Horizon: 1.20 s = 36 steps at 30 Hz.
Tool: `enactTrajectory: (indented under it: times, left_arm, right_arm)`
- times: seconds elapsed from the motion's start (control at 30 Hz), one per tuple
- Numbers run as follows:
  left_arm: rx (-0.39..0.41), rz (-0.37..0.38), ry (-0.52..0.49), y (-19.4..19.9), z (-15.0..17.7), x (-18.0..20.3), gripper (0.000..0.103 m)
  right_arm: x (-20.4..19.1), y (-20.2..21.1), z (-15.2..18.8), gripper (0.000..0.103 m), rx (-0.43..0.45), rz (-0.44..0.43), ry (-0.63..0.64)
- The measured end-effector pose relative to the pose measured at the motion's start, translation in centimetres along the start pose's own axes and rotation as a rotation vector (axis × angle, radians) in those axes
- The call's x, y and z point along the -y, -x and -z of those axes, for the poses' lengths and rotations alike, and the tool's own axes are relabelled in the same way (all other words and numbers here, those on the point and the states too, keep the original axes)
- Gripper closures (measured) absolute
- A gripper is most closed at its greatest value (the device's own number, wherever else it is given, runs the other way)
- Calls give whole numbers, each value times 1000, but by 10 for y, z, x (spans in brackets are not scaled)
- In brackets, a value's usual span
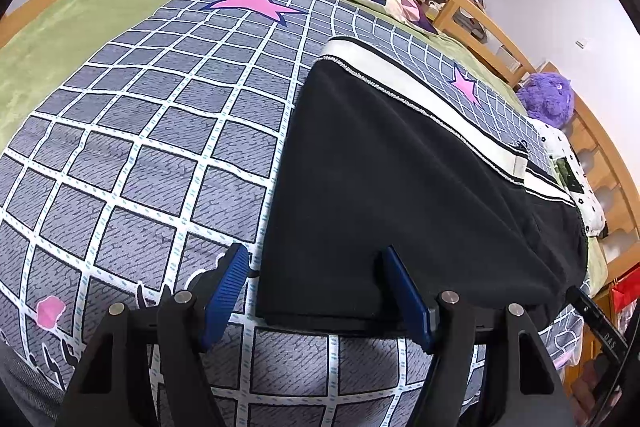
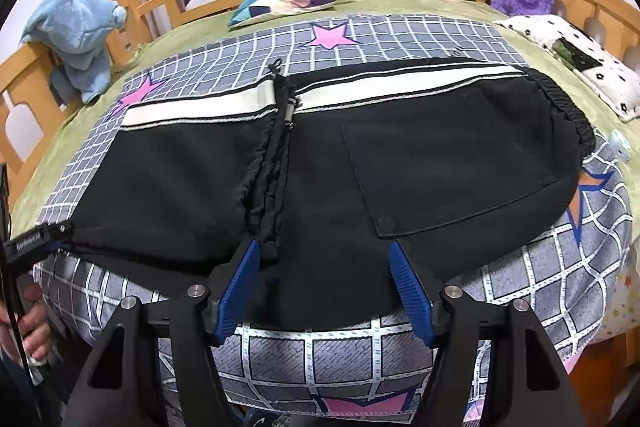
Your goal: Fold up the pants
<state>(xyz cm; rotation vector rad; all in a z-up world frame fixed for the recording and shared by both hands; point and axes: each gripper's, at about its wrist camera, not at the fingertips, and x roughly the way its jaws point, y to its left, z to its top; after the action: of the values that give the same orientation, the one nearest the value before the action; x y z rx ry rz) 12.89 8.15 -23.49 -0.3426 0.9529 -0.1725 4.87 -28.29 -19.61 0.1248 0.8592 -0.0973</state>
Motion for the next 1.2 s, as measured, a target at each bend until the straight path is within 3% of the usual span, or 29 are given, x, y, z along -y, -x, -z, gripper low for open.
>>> enactTrajectory:
  times: [0.07, 0.3, 0.43, 0.67, 0.87, 0.97, 1.2]
  left_arm:
    - [0, 9, -4, 0, 0, -1, 35]
    - [-5, 117, 39, 3, 3, -14, 35]
    - [18, 132, 55, 4, 6, -15, 34]
    - [36, 94, 10, 4, 7, -8, 33]
    - [32, 174, 89, 6, 7, -18, 35]
    - [15, 221, 101, 4, 7, -20, 40]
    - [27, 241, 142, 2, 7, -27, 56]
  right_arm:
    - [1, 1, -2, 29, 3, 35, 0]
    - [9, 14, -7, 29, 35, 105, -7]
    - [12, 16, -9, 26, 29, 156, 12]
    - [13, 21, -3, 26, 47, 149, 12]
    - [17, 17, 0, 25, 3, 49, -2]
    - [17, 13, 1, 23, -23, 26, -11]
    - [13, 15, 3, 23, 20, -18, -60]
